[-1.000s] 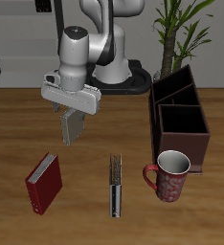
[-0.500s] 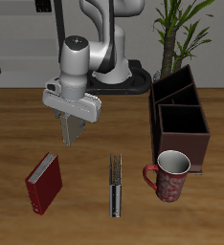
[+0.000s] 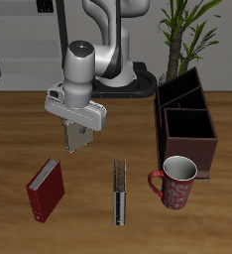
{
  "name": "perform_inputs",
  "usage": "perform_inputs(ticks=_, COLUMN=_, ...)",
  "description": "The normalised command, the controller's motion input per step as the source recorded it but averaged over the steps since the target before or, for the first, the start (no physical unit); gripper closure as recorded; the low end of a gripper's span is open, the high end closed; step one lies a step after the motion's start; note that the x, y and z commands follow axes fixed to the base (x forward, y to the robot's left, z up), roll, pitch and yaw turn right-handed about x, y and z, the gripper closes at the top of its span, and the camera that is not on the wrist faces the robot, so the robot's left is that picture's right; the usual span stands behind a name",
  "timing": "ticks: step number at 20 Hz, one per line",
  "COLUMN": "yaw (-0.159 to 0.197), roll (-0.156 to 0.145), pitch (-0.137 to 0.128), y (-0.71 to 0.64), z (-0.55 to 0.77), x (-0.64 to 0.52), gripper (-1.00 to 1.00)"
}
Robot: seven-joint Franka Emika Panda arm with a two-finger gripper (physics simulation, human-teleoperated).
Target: Place the yellow book into the left desk caddy's front compartment
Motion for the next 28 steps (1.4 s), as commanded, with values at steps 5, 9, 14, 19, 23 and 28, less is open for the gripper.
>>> perform_inputs(ticks=5, yaw=-0.008, roll=0.006, pitch=-0.019, y=0.05, z=0.15, x=-0.08, gripper=1.0)
perform_inputs(ticks=9, yaw=-0.021, roll=0.008, pitch=-0.024, y=0.08, z=0.25, x=-0.07, gripper=1.0)
perform_inputs(ticks=14, yaw=0.024, roll=0.028, pitch=-0.03, y=0.19, z=0.3, x=-0.06, gripper=1.0)
perform_inputs(ticks=19, yaw=0.047, roll=0.023, pitch=-0.046, y=0.28, z=0.42, x=-0.14, gripper=1.0)
perform_inputs(ticks=23, yaw=0.04, roll=0.044, pitch=-0.018, y=0.36, z=0.27, x=-0.16, gripper=1.0)
perform_inputs(ticks=28, yaw=0.005, roll=0.036, pitch=-0.013, y=0.27, z=0.21, x=-0.15, gripper=1.0)
